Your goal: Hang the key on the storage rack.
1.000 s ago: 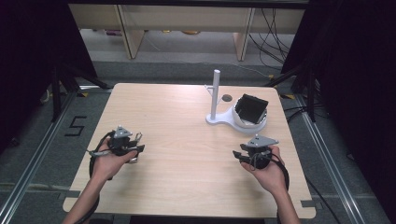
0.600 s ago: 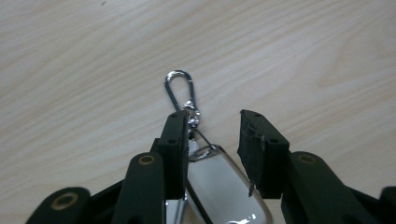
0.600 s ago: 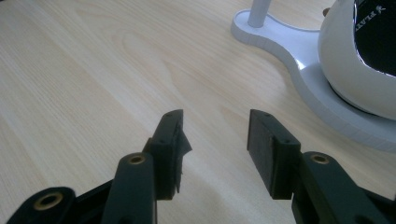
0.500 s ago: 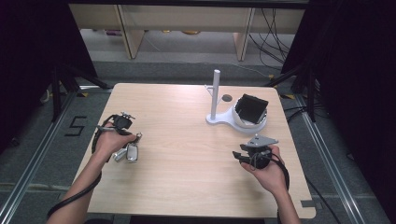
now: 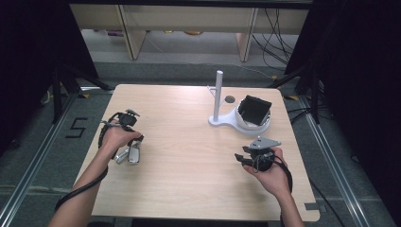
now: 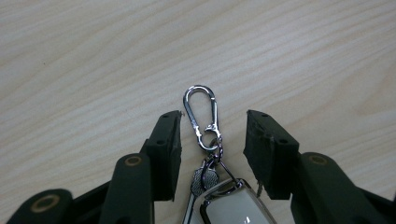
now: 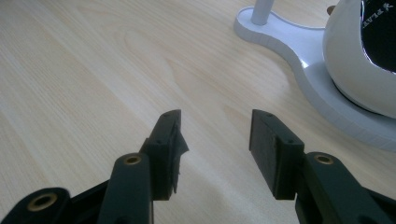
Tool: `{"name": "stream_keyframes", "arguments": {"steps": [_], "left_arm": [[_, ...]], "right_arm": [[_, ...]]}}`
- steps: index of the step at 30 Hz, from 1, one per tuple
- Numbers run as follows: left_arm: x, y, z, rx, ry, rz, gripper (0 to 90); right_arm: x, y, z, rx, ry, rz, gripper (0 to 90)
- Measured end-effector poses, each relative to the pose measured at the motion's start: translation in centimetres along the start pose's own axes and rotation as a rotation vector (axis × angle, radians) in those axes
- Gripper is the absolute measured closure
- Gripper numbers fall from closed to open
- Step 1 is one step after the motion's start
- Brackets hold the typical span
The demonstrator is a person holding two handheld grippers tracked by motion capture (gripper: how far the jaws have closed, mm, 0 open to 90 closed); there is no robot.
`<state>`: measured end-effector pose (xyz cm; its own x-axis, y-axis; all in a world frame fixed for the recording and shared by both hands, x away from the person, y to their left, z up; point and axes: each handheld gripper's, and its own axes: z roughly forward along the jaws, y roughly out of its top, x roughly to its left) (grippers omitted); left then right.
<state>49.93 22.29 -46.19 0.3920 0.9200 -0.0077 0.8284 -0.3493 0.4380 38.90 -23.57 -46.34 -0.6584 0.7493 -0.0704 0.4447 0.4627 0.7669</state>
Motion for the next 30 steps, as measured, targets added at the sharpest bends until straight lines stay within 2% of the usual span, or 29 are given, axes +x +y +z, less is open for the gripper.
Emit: {"name": "stream_keyframes", "arguments": {"steps": [1,3,6,8,10,11,12,14,15,16,17,20,23,24,25,29,30], "left_arm": [[-0.1,0.1,0.1,-0.003,-0.003,-0.008,55.4],[0.0,0.5,0.1,0.007,0.000,0.012,55.4],[-0.2,0.9,0.3,0.023,-0.007,-0.004,55.9],[-0.3,1.0,0.7,0.016,-0.002,-0.018,56.2],[-0.1,1.1,0.9,0.023,0.007,0.007,56.8],[-0.3,1.1,1.0,0.029,0.002,-0.021,57.0],[-0.5,1.0,1.1,0.033,0.001,-0.030,57.2],[-0.4,0.9,1.2,0.047,0.002,-0.010,57.5],[-0.5,0.8,1.3,0.049,0.001,-0.026,57.7],[-0.4,0.8,1.3,0.057,0.004,-0.008,57.7],[-0.5,0.7,1.4,0.060,0.001,-0.026,57.8],[-0.3,0.6,1.8,0.071,0.006,-0.030,57.8],[-0.2,0.4,2.1,0.085,-0.006,-0.034,58.2],[0.0,0.4,2.2,0.094,-0.016,-0.019,58.3],[0.1,0.4,2.3,0.097,-0.027,-0.014,58.3],[0.4,0.3,2.6,0.117,-0.028,-0.004,59.2],[0.3,0.2,2.6,0.119,-0.007,-0.014,59.6]], "right_arm": [[0.0,0.0,0.0,0.000,0.002,-0.005,54.2],[0.0,0.0,0.0,-0.001,0.000,-0.004,54.0],[0.0,-0.1,0.0,0.005,-0.003,0.005,53.7],[0.0,-0.1,0.0,0.014,0.001,0.002,53.4],[0.1,-0.1,0.1,0.018,0.004,0.007,53.2],[0.1,-0.1,0.2,0.007,0.000,0.000,53.1],[0.2,-0.1,0.2,0.013,0.003,0.009,53.0],[0.2,-0.1,0.2,0.015,0.005,0.009,52.9],[0.2,-0.1,0.2,0.018,0.006,0.009,52.7],[0.2,-0.1,0.2,0.018,0.006,0.009,52.7],[0.2,-0.1,0.2,0.023,0.009,0.010,52.7],[0.2,-0.1,0.2,0.027,0.012,0.004,52.4],[0.2,-0.2,0.3,0.024,0.012,-0.006,52.1],[0.4,-0.2,0.4,0.028,0.011,0.019,52.1],[0.4,-0.2,0.4,0.028,0.012,0.008,52.1],[0.3,-0.2,0.5,0.027,0.015,-0.007,51.9],[0.3,-0.2,0.5,0.027,0.016,-0.007,51.8]]}}
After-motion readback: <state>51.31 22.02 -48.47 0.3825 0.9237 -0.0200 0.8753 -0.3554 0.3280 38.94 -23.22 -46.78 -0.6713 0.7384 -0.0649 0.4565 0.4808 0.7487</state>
